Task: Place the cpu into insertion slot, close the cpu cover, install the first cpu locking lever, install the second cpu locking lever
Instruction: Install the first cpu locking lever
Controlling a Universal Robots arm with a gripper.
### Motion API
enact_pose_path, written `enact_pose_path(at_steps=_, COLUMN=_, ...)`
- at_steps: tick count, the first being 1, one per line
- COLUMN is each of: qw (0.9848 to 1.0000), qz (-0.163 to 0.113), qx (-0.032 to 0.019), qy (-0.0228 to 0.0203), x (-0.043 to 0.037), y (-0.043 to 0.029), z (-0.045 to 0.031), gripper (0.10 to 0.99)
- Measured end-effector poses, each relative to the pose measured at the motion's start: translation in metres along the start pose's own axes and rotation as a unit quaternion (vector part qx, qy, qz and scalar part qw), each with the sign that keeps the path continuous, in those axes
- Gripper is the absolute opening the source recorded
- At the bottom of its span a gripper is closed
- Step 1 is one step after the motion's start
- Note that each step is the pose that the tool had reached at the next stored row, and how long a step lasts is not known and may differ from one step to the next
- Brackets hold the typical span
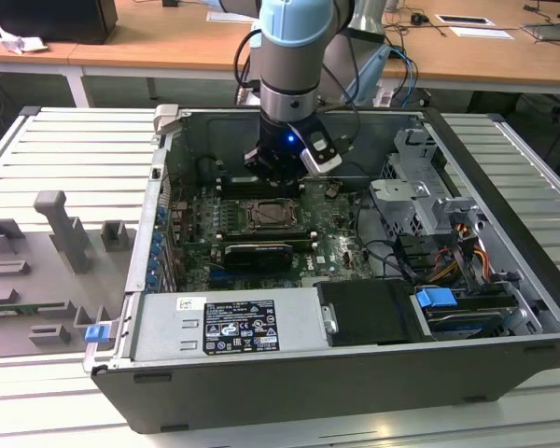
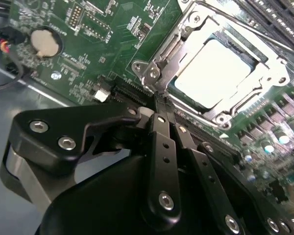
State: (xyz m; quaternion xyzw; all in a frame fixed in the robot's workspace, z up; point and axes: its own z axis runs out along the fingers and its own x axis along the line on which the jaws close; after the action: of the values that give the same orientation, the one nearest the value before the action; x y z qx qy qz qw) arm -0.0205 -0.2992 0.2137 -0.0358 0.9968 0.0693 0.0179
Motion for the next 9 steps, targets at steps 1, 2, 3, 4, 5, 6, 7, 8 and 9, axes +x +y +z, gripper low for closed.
enact_pose_path(at_steps=1, qw=1.0000, qz=0.000, qx=0.0000, qy=0.0000, x=0.0000, y=0.0000, z=-0.0004, gripper=0.106)
enact_pose_path(at_steps=2, qw=1.0000, qz=0.000, qx=0.0000, qy=0.0000, x=0.0000, y=-0.0008, z=-0.0005, gripper=0.106)
enact_pose_path(at_steps=3, qw=1.0000, qz=0.000, qx=0.0001, qy=0.0001, x=0.0001, y=-0.0018, z=-0.0007, gripper=0.106)
enact_pose_path(at_steps=4, qw=1.0000, qz=0.000, qx=0.0000, qy=0.0000, x=0.0002, y=-0.0029, z=-0.0009, gripper=0.106)
enact_pose_path(at_steps=5, qw=1.0000, qz=0.000, qx=0.0000, qy=0.0000, x=0.0002, y=-0.0034, z=-0.0009, gripper=0.106)
enact_pose_path(at_steps=6, qw=1.0000, qz=0.000, qx=0.0001, qy=0.0000, x=0.0002, y=-0.0040, z=-0.0010, gripper=0.106)
enact_pose_path(at_steps=7, qw=1.0000, qz=0.000, qx=0.0000, qy=0.0000, x=0.0003, y=-0.0044, z=-0.0010, gripper=0.106)
enact_pose_path(at_steps=8, qw=1.0000, qz=0.000, qx=0.0000, qy=0.0000, x=0.0003, y=-0.0047, z=-0.0011, gripper=0.106)
enact_pose_path(at_steps=9, qw=1.0000, qz=0.000, qx=0.0001, qy=0.0000, x=0.0004, y=-0.0051, z=-0.0011, gripper=0.106)
